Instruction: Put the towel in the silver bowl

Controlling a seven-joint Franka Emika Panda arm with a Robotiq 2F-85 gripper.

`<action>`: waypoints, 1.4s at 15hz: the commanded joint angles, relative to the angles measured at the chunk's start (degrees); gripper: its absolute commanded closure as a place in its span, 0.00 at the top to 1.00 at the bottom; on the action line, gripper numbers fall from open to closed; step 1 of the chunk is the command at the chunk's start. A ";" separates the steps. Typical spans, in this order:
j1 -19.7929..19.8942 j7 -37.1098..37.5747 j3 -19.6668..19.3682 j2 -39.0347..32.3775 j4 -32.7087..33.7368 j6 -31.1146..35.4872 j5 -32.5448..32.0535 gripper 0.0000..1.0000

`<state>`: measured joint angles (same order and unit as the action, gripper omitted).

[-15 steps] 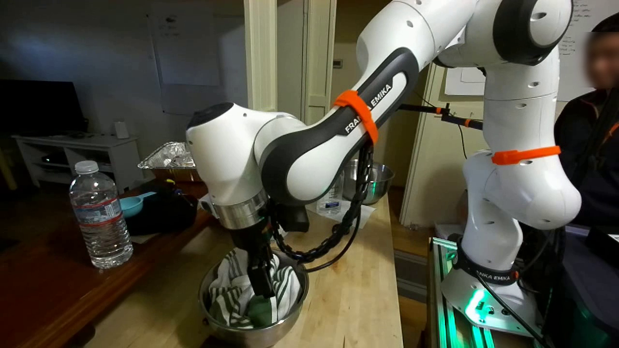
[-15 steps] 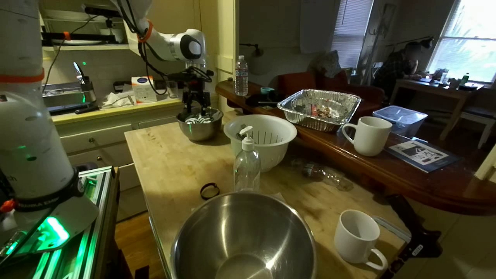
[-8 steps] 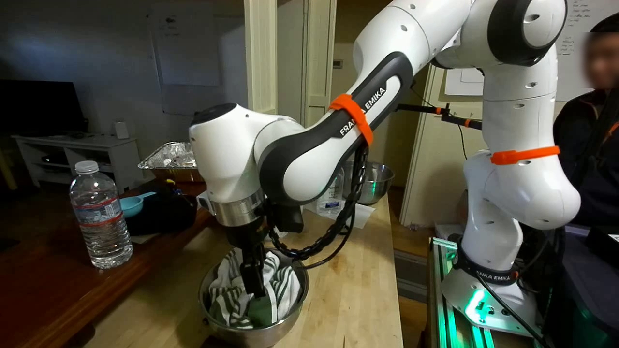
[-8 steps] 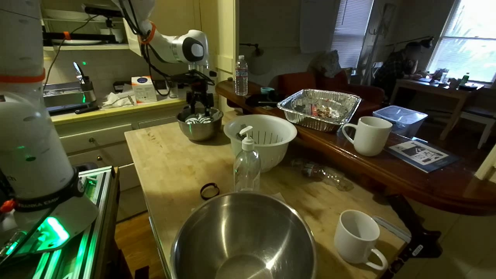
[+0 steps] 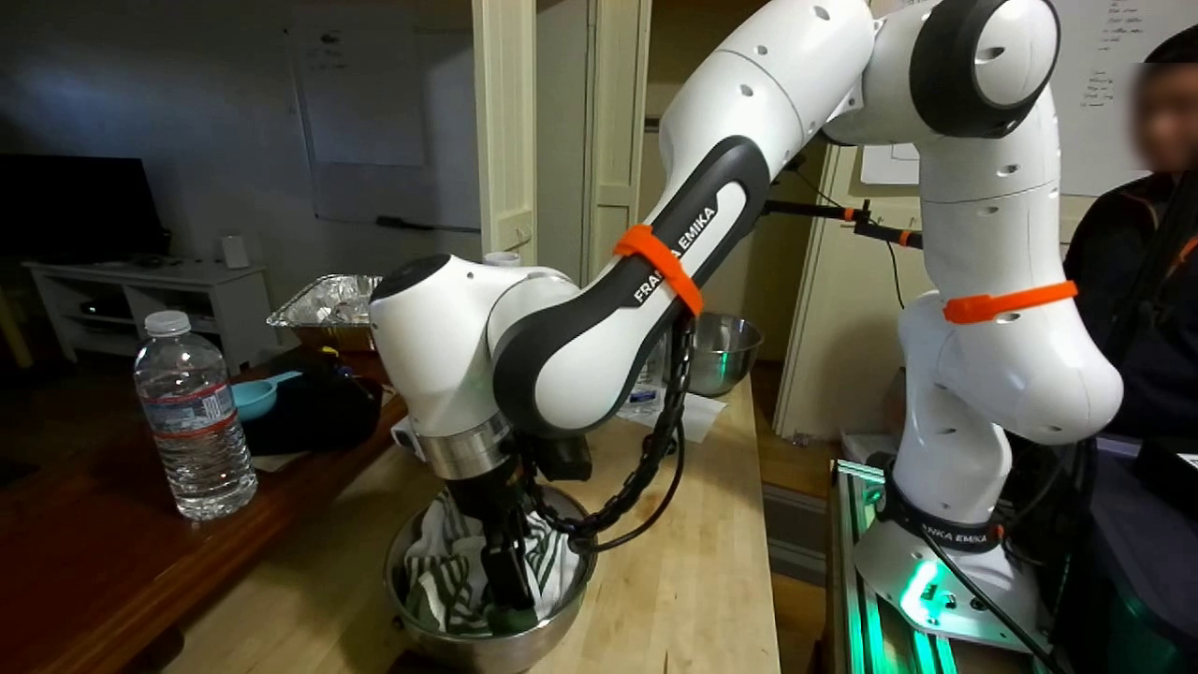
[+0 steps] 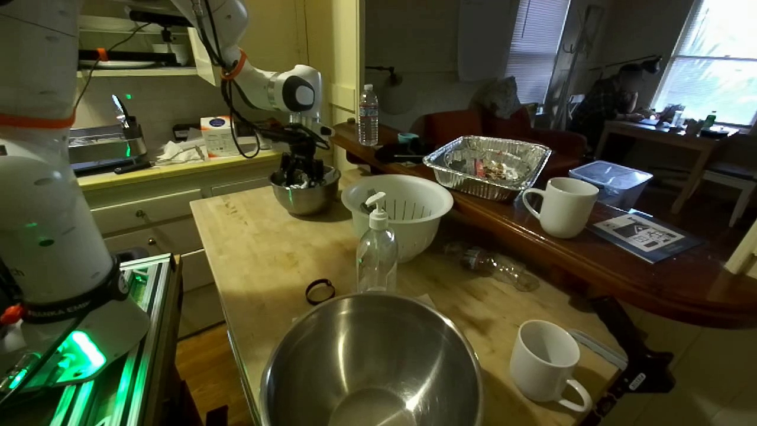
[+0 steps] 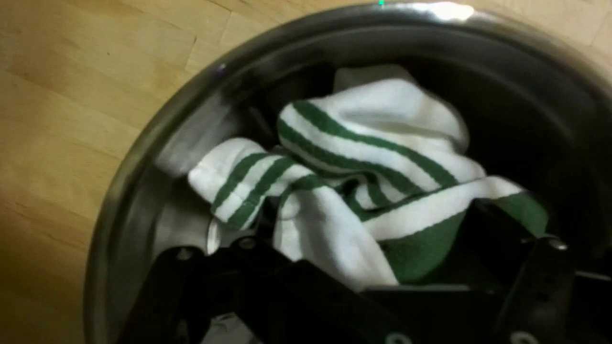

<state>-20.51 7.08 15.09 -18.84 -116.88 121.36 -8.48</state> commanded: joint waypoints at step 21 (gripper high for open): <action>-0.71 1.30 0.91 10.07 2.72 -10.17 -3.53 1.00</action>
<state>-20.92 4.00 16.60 -14.23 -110.23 107.99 -9.44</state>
